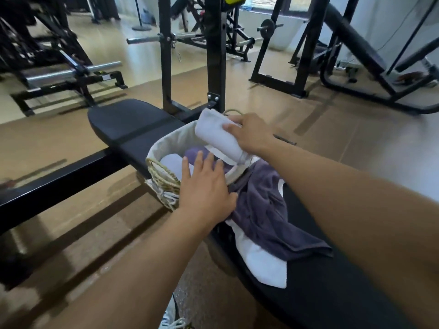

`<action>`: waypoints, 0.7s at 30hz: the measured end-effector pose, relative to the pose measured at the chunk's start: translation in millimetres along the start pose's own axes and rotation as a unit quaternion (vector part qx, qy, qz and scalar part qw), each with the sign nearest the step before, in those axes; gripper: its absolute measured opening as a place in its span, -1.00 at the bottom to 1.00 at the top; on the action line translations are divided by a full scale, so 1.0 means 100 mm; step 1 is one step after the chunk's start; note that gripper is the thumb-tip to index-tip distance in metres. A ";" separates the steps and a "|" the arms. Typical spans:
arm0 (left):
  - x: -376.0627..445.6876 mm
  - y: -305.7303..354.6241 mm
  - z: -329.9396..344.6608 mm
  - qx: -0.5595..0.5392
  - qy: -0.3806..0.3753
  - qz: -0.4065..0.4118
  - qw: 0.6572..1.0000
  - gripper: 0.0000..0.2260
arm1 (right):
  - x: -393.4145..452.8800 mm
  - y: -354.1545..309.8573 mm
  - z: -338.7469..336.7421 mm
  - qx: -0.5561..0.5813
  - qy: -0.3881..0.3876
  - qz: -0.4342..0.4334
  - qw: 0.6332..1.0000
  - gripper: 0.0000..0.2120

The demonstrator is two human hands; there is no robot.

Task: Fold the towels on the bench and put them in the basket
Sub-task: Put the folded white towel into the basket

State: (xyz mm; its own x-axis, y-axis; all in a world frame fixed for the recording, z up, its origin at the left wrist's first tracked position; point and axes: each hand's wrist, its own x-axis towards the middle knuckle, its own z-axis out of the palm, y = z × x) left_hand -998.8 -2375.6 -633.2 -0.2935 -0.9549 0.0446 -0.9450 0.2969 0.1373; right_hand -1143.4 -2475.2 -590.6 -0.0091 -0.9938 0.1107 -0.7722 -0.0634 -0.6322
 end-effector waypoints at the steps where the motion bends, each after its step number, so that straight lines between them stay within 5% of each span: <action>1: 0.03 -0.01 0.01 -0.003 -0.019 -0.001 1.000 -0.24 | 0.13 -0.01 0.07 -0.022 -0.012 0.013 1.000 -0.69; 7: 0.14 -0.08 0.14 0.020 -0.091 -0.011 0.996 -0.25 | 0.63 0.26 0.43 -0.137 -0.047 0.077 0.986 -0.63; 14: 0.23 -0.04 0.20 -0.007 -0.090 -0.009 0.996 -0.42 | 0.65 0.38 0.56 -0.283 -0.095 0.014 0.954 -0.67; 21: 0.23 -0.03 0.21 -0.017 -0.097 -0.018 0.995 -0.46 | 0.53 0.34 0.61 -0.363 0.056 -0.086 0.926 -0.79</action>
State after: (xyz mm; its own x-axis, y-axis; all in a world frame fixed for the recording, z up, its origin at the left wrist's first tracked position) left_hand -1006.0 -2398.9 -653.3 -0.2849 -0.9464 -0.1519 -0.9510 0.2592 0.1687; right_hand -1131.3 -2535.8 -652.4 0.1196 -0.9561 0.2673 -0.9916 -0.1018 0.0797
